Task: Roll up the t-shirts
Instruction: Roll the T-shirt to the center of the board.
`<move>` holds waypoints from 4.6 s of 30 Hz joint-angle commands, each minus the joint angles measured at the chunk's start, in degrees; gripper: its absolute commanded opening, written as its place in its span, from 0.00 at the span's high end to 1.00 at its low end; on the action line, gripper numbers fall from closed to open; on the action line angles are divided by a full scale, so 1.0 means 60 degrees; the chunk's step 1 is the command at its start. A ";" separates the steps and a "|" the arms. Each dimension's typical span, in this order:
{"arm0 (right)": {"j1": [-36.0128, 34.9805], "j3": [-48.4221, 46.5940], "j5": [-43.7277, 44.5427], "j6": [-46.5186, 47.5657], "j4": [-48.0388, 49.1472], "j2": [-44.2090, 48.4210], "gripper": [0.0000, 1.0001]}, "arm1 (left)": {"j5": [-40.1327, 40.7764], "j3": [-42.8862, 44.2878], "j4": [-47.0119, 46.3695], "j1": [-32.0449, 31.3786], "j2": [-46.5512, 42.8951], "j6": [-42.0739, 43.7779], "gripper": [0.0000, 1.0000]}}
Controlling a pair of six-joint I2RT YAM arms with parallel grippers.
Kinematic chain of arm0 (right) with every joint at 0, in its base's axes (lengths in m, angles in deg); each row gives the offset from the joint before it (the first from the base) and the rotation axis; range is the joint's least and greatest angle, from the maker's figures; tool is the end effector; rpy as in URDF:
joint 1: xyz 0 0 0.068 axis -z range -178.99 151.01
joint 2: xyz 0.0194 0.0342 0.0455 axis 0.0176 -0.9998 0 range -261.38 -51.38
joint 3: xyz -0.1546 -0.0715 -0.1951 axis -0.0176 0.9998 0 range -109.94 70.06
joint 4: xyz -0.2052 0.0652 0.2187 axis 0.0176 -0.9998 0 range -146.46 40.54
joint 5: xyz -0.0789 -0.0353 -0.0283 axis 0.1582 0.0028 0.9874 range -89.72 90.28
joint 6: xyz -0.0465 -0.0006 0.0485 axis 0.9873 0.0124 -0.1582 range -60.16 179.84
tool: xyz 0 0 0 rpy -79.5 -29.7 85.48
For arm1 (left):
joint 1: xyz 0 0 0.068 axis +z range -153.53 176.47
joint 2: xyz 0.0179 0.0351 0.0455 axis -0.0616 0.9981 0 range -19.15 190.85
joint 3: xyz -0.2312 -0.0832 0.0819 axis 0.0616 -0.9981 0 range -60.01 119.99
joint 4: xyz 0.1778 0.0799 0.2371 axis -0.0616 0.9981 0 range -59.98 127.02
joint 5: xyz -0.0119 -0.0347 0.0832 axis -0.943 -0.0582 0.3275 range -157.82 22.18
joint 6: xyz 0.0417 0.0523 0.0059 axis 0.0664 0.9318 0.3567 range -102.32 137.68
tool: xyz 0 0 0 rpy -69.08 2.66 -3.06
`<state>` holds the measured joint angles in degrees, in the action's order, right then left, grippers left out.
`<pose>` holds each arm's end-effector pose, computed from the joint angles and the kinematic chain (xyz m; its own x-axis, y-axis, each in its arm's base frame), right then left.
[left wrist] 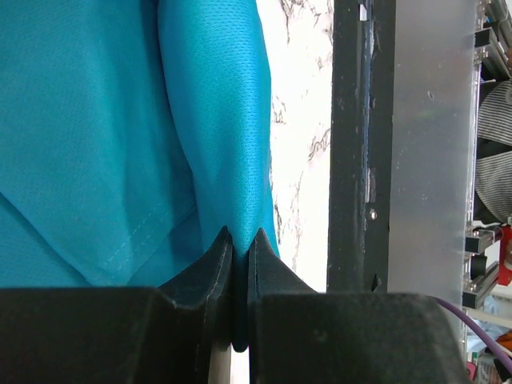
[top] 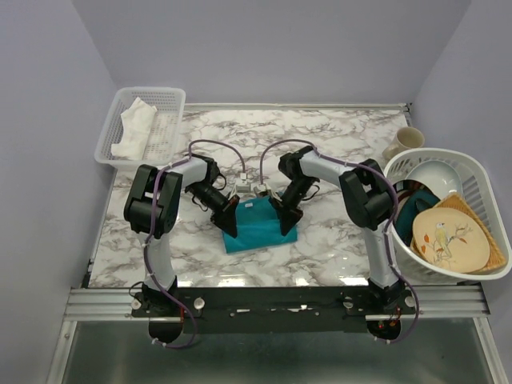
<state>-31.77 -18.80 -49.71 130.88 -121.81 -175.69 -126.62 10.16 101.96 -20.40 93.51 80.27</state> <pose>0.3150 0.2516 0.0954 -0.1172 -0.7985 -0.5905 -0.8063 -0.2706 0.5260 0.3033 -0.1399 0.0975 -0.5681 0.6528 -0.5010 0.6869 0.0409 -0.7256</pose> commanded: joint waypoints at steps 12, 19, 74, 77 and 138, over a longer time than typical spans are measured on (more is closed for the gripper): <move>-0.0074 -0.2297 0.2677 -0.1378 -0.2530 -0.2717 0.89 | 0.3310 -0.1586 -0.2862 0.0218 -0.1095 -0.1363 0.84; -0.0660 -0.2402 0.3791 -0.1938 -0.2530 -0.3319 0.89 | 0.3633 -0.2144 -0.3992 0.0203 -0.2295 -0.2140 0.68; -0.0148 -0.0469 -0.0339 -0.7051 -0.0128 -0.3788 0.96 | 1.0944 -0.8282 -0.8885 -0.8103 -0.9036 -0.2361 0.57; -0.0148 -0.0352 -0.0310 -0.7095 0.0004 -0.3672 0.95 | 1.0637 -0.8209 -0.8666 -0.7694 -0.8904 -0.2520 0.72; -0.3341 0.8776 0.5197 -0.2055 1.3218 0.6408 0.59 | 0.0573 -0.3683 -0.3773 -0.1497 -0.4612 -0.0370 1.00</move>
<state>-51.33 37.57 -21.82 120.85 -41.12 -134.91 -118.27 -12.88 76.13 -30.58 65.10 72.93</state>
